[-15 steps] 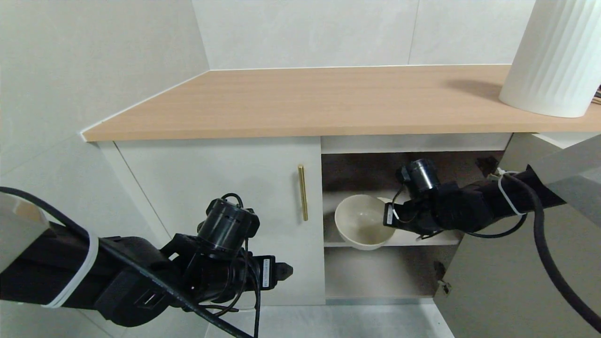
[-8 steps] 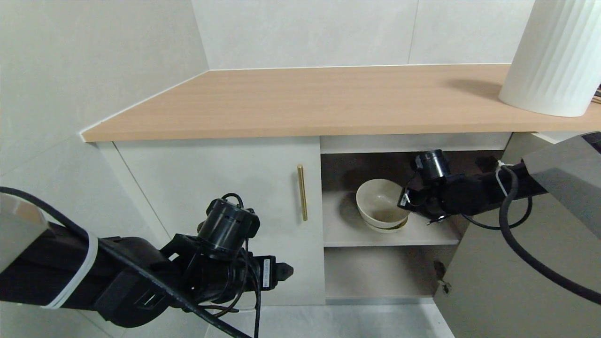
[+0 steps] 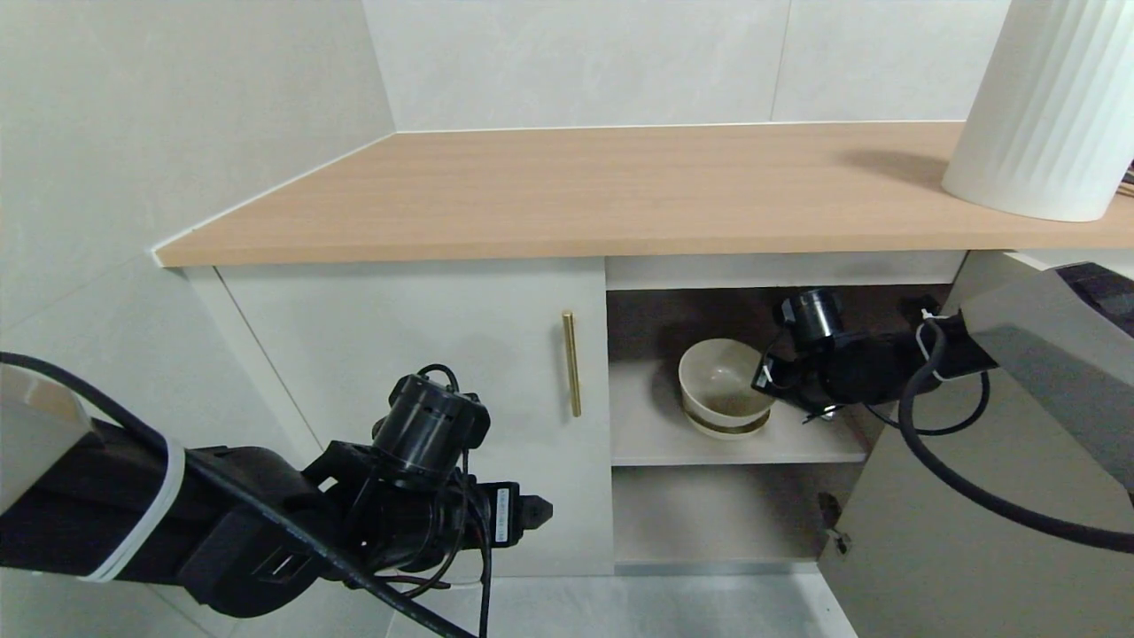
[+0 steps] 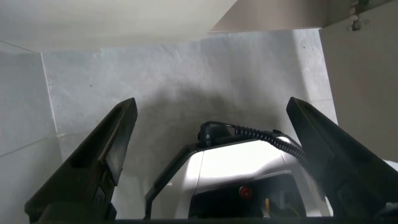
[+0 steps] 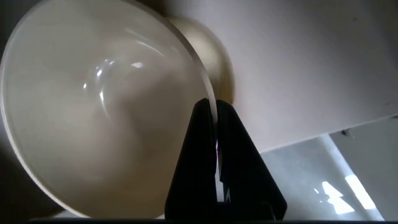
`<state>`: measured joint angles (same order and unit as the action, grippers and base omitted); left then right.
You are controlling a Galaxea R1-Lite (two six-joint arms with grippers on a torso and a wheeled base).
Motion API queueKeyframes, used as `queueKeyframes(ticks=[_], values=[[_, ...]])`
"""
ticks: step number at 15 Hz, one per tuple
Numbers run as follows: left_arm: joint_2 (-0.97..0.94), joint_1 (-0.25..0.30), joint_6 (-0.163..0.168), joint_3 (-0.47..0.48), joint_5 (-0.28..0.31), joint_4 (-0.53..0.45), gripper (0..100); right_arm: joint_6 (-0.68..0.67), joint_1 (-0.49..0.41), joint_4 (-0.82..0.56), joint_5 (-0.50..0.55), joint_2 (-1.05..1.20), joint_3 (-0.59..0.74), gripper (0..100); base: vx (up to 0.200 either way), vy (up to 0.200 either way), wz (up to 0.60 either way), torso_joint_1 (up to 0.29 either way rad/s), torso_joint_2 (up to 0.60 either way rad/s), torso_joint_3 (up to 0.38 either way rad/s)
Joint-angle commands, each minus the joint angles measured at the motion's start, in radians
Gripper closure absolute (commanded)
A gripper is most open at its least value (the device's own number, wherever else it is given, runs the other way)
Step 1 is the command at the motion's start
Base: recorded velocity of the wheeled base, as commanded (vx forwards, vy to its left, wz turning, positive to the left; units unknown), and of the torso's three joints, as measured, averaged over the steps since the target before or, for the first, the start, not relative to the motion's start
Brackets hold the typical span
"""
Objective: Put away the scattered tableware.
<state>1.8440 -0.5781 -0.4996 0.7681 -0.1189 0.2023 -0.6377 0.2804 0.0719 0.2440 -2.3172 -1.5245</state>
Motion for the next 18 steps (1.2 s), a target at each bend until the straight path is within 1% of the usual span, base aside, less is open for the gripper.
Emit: queueKeyframes(ticks=[1,16,17,18], values=[[0.001,0.000,-0.001,0.000,-0.001,0.000,0,-0.004,-0.004,0.000,0.001,-0.031,-0.017,100,0.000,0.000,0.00,0.000,0.00,0.000],[-0.002,0.000,-0.001,0.000,-0.001,0.000,0,-0.017,-0.010,0.000,0.003,-0.059,-0.042,100,0.000,0.000,0.00,0.000,0.00,0.000],[-0.002,0.000,-0.001,0.000,-0.001,0.000,0,-0.017,-0.009,0.000,0.004,-0.059,-0.040,0,0.000,0.000,0.00,0.000,0.00,0.000],[-0.002,0.000,-0.001,0.000,-0.001,0.000,0,-0.017,-0.006,0.000,0.003,-0.059,-0.039,0,0.000,0.000,0.00,0.000,0.00,0.000]])
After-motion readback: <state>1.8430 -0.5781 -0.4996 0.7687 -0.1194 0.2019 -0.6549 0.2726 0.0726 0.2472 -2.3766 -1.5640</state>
